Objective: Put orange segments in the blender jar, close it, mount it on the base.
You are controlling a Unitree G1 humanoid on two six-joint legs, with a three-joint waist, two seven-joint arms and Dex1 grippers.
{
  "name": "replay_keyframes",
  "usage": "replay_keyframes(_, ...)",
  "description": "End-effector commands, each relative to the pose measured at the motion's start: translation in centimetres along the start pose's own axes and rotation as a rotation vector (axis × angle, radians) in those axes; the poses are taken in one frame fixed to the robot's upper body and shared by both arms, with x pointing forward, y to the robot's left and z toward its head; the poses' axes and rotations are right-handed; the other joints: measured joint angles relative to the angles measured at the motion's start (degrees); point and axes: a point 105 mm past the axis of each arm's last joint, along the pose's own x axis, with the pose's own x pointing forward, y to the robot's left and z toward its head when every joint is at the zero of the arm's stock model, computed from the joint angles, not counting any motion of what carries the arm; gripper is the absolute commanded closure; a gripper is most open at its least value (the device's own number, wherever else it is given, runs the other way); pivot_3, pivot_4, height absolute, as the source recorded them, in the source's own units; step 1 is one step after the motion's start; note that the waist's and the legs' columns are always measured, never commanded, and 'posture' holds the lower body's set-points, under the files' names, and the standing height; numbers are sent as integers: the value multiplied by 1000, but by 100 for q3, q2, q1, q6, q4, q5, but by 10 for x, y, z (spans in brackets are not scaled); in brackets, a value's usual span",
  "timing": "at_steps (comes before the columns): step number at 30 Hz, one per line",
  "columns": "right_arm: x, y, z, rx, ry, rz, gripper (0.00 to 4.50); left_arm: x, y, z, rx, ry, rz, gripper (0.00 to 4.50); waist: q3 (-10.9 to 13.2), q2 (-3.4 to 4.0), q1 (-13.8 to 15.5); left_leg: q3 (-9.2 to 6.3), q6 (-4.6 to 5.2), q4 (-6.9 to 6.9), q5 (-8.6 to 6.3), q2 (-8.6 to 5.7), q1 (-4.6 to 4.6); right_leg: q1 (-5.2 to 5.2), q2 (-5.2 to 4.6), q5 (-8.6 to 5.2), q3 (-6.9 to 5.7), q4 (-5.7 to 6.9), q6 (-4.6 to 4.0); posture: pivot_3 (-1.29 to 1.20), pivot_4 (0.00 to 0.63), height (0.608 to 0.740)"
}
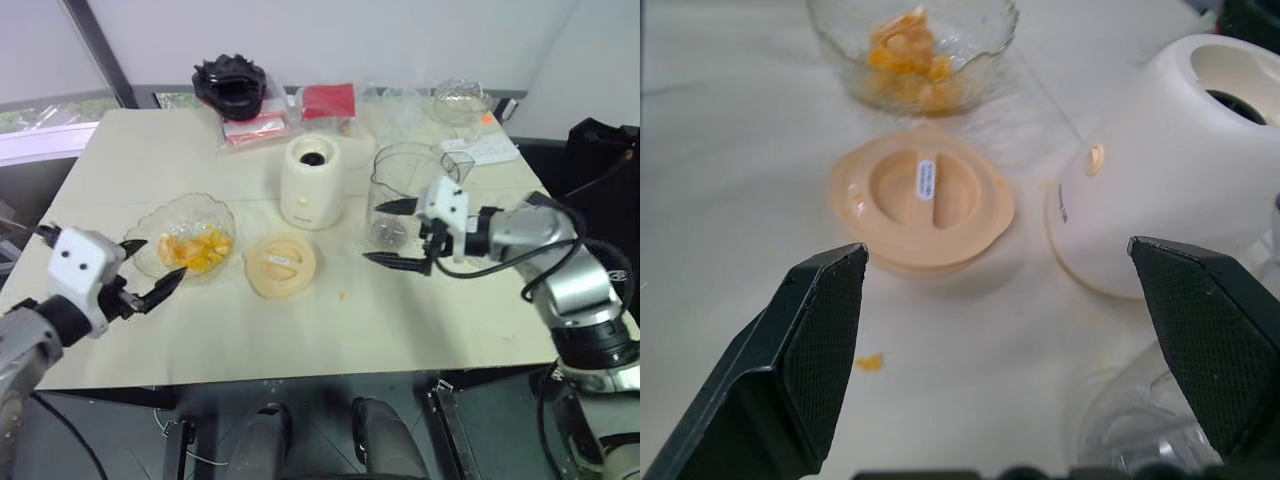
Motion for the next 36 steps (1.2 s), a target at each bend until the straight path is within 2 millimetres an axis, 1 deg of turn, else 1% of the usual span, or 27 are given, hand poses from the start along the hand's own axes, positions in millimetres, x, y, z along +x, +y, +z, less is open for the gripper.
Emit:
replay_keyframes(1, -3, -3, 13, -29, -36, 4, 142, -5, -1, 9, 40, -7, -7, 670, 1, -1, 0, 0, 0, 0, 0, 0, 0, 0, 0, 0, 0, 0, 0, 0, 150, 740)
replay_keyframes(9, 2, -1, 18, -31, -56, 5, 142, -3, -1, 4, 39, 22, -10, 670, 2, 0, 2, 0, 0, 1, 0, 0, -6, -6, 0, 1, 0, 1, -1, 0, 150, 740)
replay_keyframes(16, 7, 0, 19, -30, -65, 9, 142, 1, 10, 0, 0, 23, 44, 670, 2, 0, 4, 0, 0, 1, 0, 0, -8, -8, 1, 1, 0, 1, -1, 0, 150, 740)
replay_keyframes(26, 12, 6, 20, -17, -80, 29, 142, 4, 15, -5, 3, 59, 19, 670, 2, 0, 2, 0, 0, 2, 0, 0, -14, -16, 0, 2, 0, 1, -1, 0, 150, 740)
replay_keyframes(27, 13, 8, 19, -14, -81, 36, 142, 5, 18, -6, 17, 74, 5, 670, 2, 0, 2, 0, 0, 2, 0, 0, -14, -16, 1, 2, 0, 2, -1, 0, 150, 740)
replay_keyframes(33, 20, 16, 21, 1, -107, 40, 142, 13, 50, -2, 59, 121, -68, 670, 3, 1, -3, 0, 0, 2, 0, 0, -18, -23, 3, 2, -1, 5, -2, 0, 150, 740)
replay_keyframes(36, 23, 20, 21, 7, -114, 39, 142, 24, 68, -5, 116, 170, -126, 670, 4, 3, 8, 1, 0, 1, 0, 0, -25, -31, 2, 2, -1, 3, -1, 0, 150, 740)
